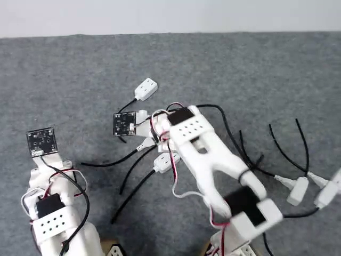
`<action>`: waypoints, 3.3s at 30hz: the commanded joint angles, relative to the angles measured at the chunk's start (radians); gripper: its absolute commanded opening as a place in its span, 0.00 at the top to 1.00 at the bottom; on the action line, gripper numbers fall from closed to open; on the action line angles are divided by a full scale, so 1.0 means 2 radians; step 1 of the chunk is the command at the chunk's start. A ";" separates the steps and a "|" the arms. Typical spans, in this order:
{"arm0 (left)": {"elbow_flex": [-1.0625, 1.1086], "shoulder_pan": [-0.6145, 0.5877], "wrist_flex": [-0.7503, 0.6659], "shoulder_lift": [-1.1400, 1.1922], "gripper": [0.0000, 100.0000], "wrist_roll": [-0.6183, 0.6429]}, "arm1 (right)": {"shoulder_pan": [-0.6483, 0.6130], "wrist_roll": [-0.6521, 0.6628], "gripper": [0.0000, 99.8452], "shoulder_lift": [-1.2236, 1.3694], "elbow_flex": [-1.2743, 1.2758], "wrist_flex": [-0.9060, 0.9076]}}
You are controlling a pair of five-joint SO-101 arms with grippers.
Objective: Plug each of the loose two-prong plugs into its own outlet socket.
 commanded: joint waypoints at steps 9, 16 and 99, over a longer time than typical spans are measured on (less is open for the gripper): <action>0.008 -0.003 -0.032 -0.004 0.99 -0.004 | 0.011 0.013 0.77 0.148 -0.109 0.003; 0.009 -0.003 -0.032 -0.005 0.99 -0.004 | 0.032 0.025 1.00 0.169 -0.130 0.007; -0.396 0.480 0.022 0.552 0.75 -0.108 | 0.334 -0.453 0.99 -0.075 0.182 -0.109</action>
